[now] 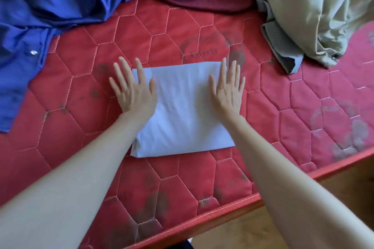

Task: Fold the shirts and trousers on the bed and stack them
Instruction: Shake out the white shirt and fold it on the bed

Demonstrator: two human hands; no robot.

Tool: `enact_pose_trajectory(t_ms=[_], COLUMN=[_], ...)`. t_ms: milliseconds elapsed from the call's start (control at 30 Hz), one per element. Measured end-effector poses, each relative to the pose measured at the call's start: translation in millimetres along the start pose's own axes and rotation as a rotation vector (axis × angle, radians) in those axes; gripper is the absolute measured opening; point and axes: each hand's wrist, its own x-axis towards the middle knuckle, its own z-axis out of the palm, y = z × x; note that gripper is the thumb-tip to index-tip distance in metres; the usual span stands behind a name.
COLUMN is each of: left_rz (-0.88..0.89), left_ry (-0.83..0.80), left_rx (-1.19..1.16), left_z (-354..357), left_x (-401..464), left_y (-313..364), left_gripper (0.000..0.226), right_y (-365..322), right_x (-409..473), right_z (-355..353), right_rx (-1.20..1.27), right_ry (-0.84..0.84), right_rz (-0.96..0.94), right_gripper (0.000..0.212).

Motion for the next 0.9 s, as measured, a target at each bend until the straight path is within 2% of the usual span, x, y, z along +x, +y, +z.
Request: enact_pose_trajectory(t_ms=[100, 167, 300, 400, 500, 633, 733, 833, 900], left_rz=[0.138, 0.156, -0.001, -0.049, -0.128, -0.315, -0.443, -0.48, -0.462], left_ry=[0.084, 0.019, -0.067, -0.079, -0.024, 0.021, -0.007, -0.014, 0.011], left_rx=[0.007, 0.043, -0.001, -0.021, -0.089, -0.266, -0.36, -0.38, -0.381], left_z=[0.7, 9.3, 20.5, 14.0, 3.9, -5.0, -6.0, -4.7, -4.1], left_x=[-49.6, -77.4, -98.0, -96.7, -100.4, -107.2, -108.6, -106.8, -106.1], left_y=[0.8, -8.2, -21.8, -12.8, -5.0, 0.3, 6.0, 7.2, 5.3], left_gripper=[0.063, 0.062, 0.065, 0.07, 0.077, 0.082, 0.071, 0.062, 0.057], right_y=[-6.5, -8.2, -8.8, -6.8, -6.8, -12.9, -12.4, -13.2, -14.3], right_x=[-50.8, -80.0, -99.2, -92.8, -89.9, -93.4, -96.3, -97.5, -101.1], right_z=[0.5, 8.2, 19.5, 18.0, 10.3, 0.9, -4.5, -4.9, -1.7], right_rx=[-0.049, -0.064, -0.062, -0.033, 0.011, 0.029, 0.028, 0.023, 0.034], right_ry=[-0.016, -0.111, -0.111, -0.066, 0.015, 0.081, 0.067, 0.025, 0.017], right_rz=[-0.113, -0.145, -0.084, 0.092, 0.261, 0.331, 0.428, 0.463, 0.418], right_gripper=[0.062, 0.061, 0.06, 0.072, 0.092, 0.094, 0.083, 0.061, 0.04])
